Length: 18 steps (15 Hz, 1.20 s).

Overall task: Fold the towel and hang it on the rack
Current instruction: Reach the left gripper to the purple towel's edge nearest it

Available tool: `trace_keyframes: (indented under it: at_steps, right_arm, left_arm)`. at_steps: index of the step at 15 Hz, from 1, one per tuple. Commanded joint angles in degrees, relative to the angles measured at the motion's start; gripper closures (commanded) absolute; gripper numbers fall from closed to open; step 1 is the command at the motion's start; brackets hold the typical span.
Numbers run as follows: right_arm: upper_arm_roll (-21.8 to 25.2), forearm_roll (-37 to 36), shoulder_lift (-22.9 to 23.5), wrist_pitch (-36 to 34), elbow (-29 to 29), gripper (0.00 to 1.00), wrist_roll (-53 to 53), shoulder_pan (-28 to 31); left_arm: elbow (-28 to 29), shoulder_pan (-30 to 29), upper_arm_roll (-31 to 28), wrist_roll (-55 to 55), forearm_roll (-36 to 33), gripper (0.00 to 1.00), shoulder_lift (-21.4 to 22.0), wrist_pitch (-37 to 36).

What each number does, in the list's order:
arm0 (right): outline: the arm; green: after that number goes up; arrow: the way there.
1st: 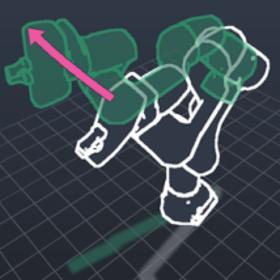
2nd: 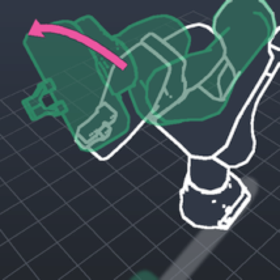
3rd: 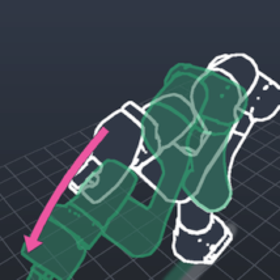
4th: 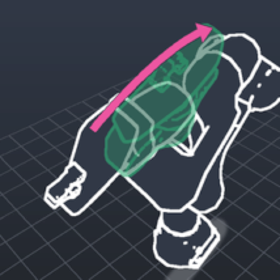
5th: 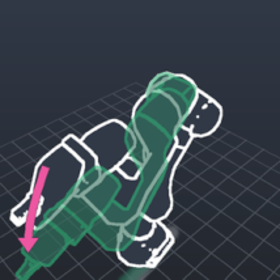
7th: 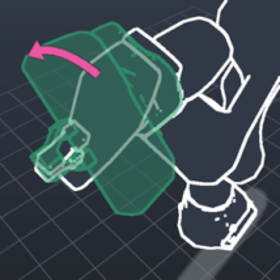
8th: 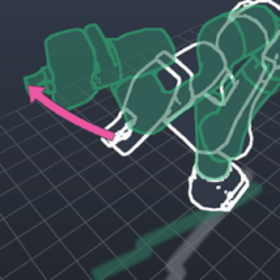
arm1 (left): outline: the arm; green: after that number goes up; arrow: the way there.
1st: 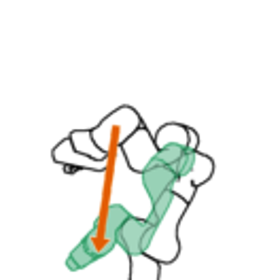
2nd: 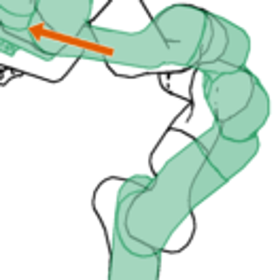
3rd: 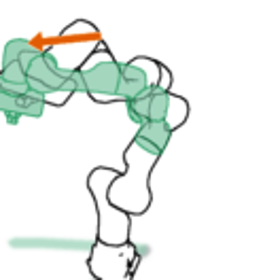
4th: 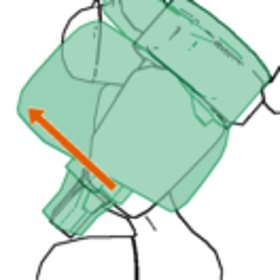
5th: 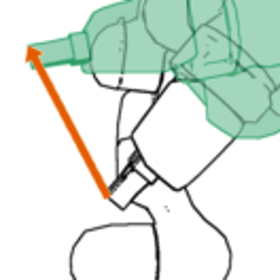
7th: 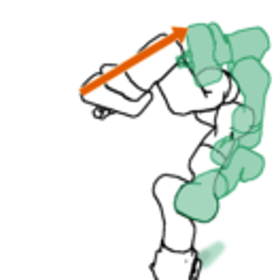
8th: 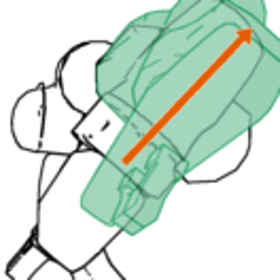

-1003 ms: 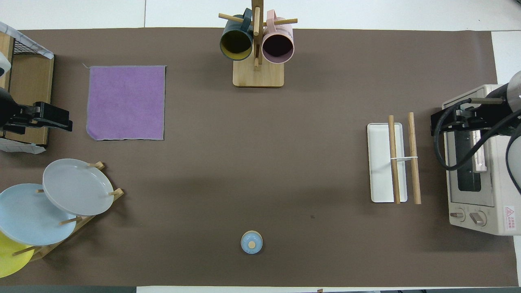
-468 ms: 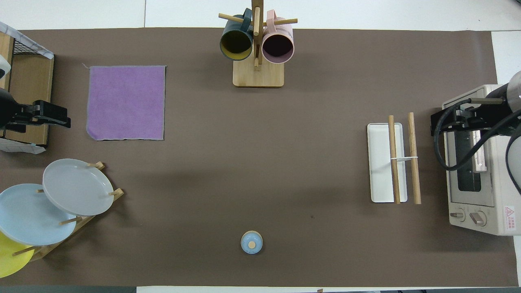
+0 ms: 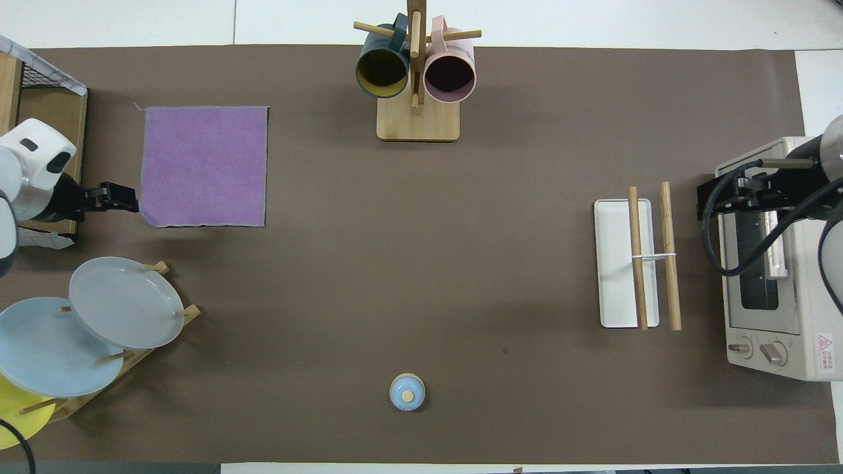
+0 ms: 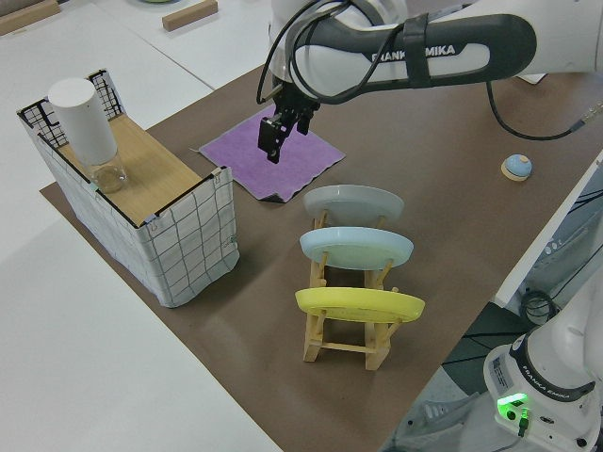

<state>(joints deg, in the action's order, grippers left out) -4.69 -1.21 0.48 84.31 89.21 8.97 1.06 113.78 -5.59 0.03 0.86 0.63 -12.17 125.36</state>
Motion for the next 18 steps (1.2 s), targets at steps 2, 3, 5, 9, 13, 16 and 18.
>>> trace_keyframes:
  at_steps: [2, 3, 5, 9, 13, 16, 18]
  right_arm:
    - [-0.3, 0.9, -0.8, 0.1, 0.9, 0.0, 0.1, 0.3]
    - [-0.3, 0.9, -0.8, 0.1, 0.9, 0.0, 0.1, 0.3]
    - [-0.3, 0.9, -0.8, 0.0, 0.9, 0.0, 0.1, 0.3]
    - [-0.3, 0.9, -0.8, 0.1, 0.9, 0.0, 0.1, 0.2]
    - [-0.4, 0.9, -0.8, 0.0, 0.9, 0.0, 0.1, 0.3]
    - [-0.4, 0.9, -0.8, 0.0, 0.9, 0.0, 0.1, 0.3]
    - [-0.4, 0.9, -0.8, 0.1, 0.9, 0.0, 0.1, 0.3]
  left_arm:
    - [0.0, -0.5, 0.2, -0.4, 1.9, 0.07, -3.7, 3.6]
    - [-0.1, -0.9, 0.2, -0.4, 2.1, 0.1, -4.4, 3.8]
    - [-0.2, -1.0, 0.2, -0.5, 3.1, 0.19, -5.1, 3.8]
    - [-0.3, -2.1, 0.2, -1.3, 4.6, 0.34, -5.8, 3.8]
    - [-0.4, -2.1, 0.2, -1.3, 5.5, 0.38, -6.5, 5.6]
    - [-0.5, -2.1, 0.2, -1.3, 5.5, 0.46, -6.8, 5.6]
    - [-0.5, -2.1, 0.2, -1.3, 5.5, 0.59, -6.8, 5.3]
